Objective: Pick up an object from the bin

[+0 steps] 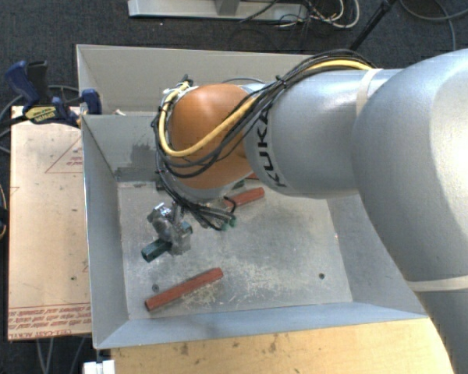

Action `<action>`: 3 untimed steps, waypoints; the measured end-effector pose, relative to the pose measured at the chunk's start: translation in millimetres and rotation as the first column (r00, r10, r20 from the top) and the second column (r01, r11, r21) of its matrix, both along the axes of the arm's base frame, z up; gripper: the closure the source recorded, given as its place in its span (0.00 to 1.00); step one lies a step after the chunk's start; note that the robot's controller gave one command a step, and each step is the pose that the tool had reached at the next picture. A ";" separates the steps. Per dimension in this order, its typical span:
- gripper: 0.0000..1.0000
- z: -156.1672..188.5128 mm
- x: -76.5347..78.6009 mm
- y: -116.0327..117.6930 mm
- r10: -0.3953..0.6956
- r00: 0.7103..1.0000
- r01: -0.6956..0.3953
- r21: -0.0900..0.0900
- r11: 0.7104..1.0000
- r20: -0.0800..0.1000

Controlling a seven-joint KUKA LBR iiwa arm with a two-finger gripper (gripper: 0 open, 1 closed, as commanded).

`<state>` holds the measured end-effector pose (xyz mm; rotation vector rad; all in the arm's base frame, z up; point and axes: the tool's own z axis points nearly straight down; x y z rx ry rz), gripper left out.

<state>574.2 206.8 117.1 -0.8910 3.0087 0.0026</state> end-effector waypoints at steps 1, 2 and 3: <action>1.00 21.0 43.1 -12.0 0.052 0.999 -0.052 0.000 0.999 0.004; 1.00 31.4 46.6 -12.2 0.366 0.931 -0.366 -0.001 0.931 0.002; 1.00 158.8 45.0 -7.7 0.355 0.935 -0.355 -0.002 0.935 0.010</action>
Offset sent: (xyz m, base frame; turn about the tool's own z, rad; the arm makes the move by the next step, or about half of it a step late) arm 0.0407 -0.0119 0.0197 -0.0555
